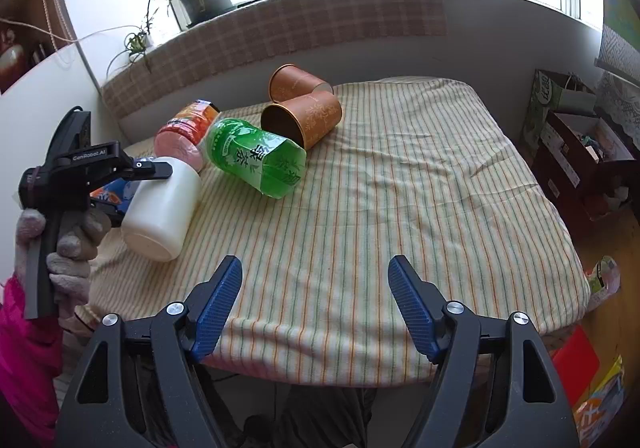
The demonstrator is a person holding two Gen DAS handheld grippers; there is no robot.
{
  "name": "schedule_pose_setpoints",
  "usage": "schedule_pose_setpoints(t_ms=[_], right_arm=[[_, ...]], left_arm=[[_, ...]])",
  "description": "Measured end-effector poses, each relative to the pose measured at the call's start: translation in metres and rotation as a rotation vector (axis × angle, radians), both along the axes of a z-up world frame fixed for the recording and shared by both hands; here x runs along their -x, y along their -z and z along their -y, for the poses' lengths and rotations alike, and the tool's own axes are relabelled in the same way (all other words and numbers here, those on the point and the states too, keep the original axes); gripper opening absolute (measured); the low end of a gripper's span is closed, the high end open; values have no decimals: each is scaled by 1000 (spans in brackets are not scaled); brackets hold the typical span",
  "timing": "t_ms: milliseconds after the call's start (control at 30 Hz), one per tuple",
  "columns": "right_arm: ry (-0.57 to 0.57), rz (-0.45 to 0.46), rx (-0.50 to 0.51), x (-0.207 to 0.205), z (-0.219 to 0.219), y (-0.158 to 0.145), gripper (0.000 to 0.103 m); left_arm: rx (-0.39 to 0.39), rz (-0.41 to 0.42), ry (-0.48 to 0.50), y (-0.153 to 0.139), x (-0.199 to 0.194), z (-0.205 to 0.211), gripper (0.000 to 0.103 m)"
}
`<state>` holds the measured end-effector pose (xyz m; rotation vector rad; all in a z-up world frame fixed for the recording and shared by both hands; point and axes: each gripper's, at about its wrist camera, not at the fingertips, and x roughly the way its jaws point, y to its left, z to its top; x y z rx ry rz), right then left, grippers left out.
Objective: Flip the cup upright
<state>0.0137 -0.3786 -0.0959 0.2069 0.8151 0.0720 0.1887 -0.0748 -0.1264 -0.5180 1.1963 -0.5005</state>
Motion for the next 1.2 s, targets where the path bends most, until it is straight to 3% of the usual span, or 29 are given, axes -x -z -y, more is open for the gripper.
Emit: schedule_pose_setpoints(t_ms=[333,667,867,1200], right_arm=[[-3,8,0,0,-5,-2,75],[-3,7,2,-1,-7,-2,75],[2,19,0,1,-6,-4,75],[10,34,-1,2,-7,-8,75]], left_arm=[[-137,202,9,-36,29,17,75],[-268,350,12,-53,46,30,75],[-351,407,24,-51,51,43,74],[-410,455,43,-51,59,53,74]])
